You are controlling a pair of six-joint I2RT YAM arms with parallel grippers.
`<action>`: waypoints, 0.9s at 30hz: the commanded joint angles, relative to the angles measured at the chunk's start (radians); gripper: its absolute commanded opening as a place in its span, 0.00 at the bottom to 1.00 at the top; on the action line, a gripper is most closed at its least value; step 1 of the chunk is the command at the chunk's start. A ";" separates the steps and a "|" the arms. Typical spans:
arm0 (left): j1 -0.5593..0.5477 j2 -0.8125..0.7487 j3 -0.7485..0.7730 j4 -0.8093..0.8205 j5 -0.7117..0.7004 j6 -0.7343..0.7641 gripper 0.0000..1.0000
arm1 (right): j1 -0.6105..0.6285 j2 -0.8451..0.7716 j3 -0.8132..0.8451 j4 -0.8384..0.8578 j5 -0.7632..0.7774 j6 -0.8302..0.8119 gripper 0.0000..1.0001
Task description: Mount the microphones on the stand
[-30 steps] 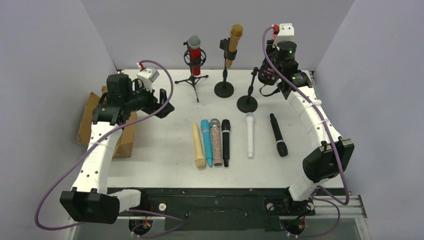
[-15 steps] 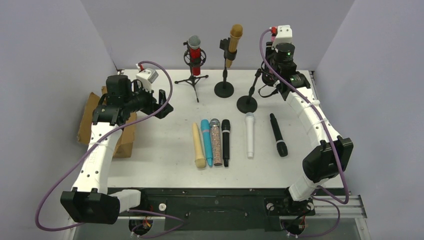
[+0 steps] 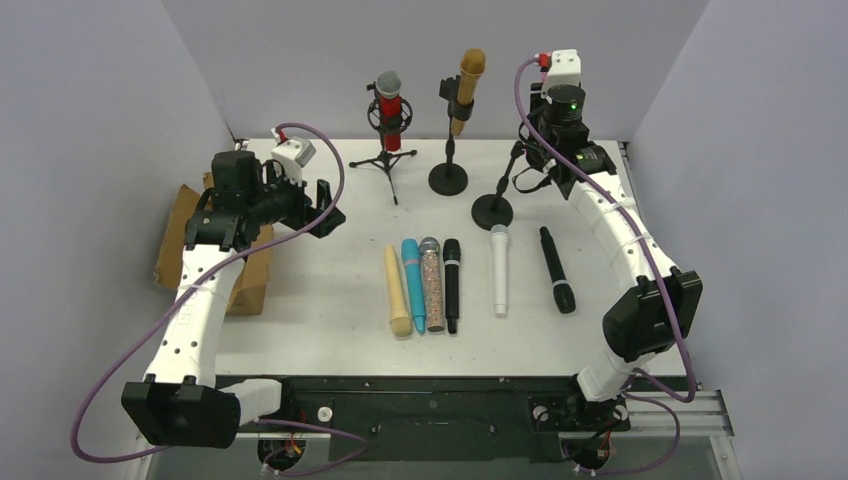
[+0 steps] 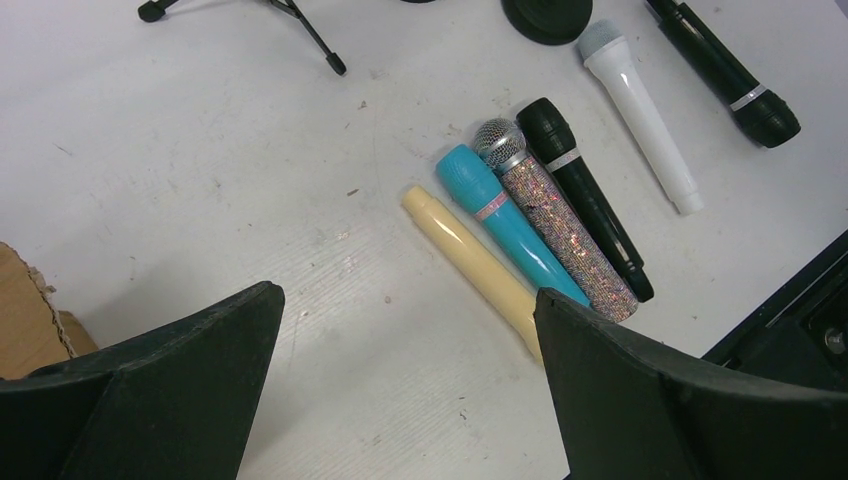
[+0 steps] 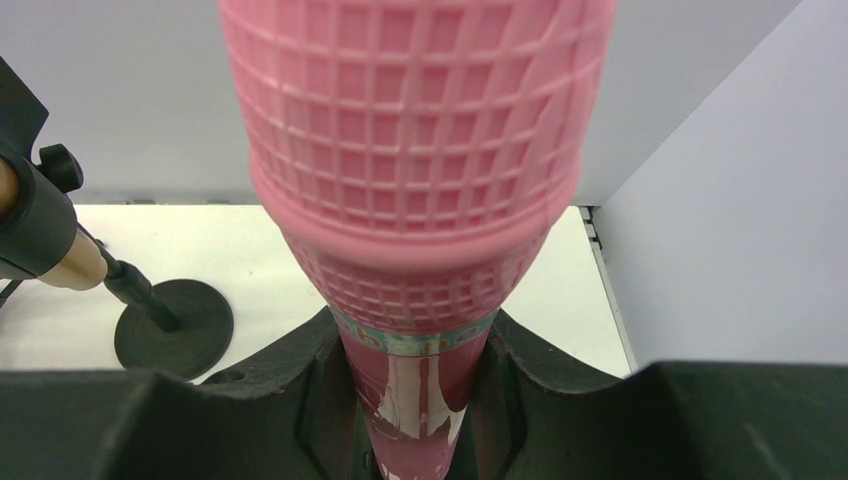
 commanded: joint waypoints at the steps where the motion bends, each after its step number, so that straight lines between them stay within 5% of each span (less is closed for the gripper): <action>1: 0.012 -0.029 -0.003 0.050 -0.002 0.009 0.96 | 0.007 -0.008 0.028 -0.008 0.011 0.001 0.00; 27: 0.034 -0.043 -0.023 0.048 0.011 0.018 0.96 | 0.005 -0.010 0.006 0.079 0.037 0.021 0.00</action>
